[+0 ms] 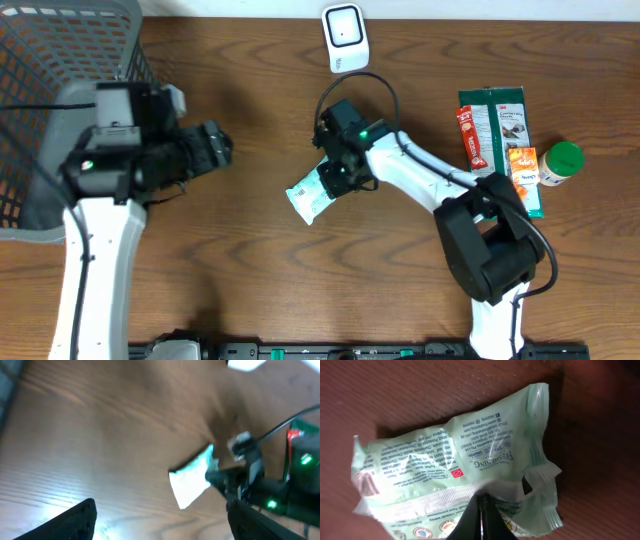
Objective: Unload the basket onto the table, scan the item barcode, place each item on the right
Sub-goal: 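Lift the wipes pack and bring the left gripper toward it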
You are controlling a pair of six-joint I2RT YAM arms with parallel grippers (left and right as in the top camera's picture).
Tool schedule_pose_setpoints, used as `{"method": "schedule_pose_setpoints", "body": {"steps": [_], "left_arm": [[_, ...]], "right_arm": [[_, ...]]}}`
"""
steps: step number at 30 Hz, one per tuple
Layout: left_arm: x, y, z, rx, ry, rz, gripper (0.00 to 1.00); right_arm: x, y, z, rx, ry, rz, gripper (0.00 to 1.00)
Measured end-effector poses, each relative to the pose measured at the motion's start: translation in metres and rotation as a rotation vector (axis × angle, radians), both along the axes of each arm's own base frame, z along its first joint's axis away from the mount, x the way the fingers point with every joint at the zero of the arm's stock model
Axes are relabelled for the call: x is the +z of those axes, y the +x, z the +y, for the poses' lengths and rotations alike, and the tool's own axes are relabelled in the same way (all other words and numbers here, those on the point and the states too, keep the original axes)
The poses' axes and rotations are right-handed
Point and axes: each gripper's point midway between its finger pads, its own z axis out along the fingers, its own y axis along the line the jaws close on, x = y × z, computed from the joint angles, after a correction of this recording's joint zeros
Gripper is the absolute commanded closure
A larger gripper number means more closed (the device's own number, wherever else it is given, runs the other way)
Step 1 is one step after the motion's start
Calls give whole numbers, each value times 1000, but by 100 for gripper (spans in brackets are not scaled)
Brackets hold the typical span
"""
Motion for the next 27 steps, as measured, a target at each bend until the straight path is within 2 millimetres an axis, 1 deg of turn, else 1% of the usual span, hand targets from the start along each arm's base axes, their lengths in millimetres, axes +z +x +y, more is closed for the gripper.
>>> {"method": "schedule_pose_setpoints", "body": {"steps": [1,2,3,5,6,7,10,14,17,20,27], "left_arm": [[-4,1,-3,-8,-3,14,27],[-10,2,-5,-11,-9,34,46],[-13,2,-6,-14,-10,46,55],[-18,4,-7,-23,-13,58,72],[-19,4,-9,-25,-22,65,87],[-20,5,-11,-34,-29,69,92],[-29,5,-22,-73,-45,96,93],[-60,3,-43,-143,-65,197,93],[-83,4,-59,-208,-130,263,92],[-98,3,-73,-265,-208,314,92],[-129,1,-93,-345,-341,407,93]], "right_arm": [[1,0,-1,1,24,16,99],[2,0,-3,0,48,33,99],[2,1,-5,-4,78,54,99],[5,2,-8,-13,125,83,99],[6,3,-9,-21,150,97,99],[6,4,-10,-25,168,108,99],[8,4,-10,-29,204,129,99],[10,1,-7,-21,231,146,99],[11,-1,-5,-18,243,152,99],[11,-1,-5,-17,248,156,99],[12,-2,-4,-13,253,157,99]]}}
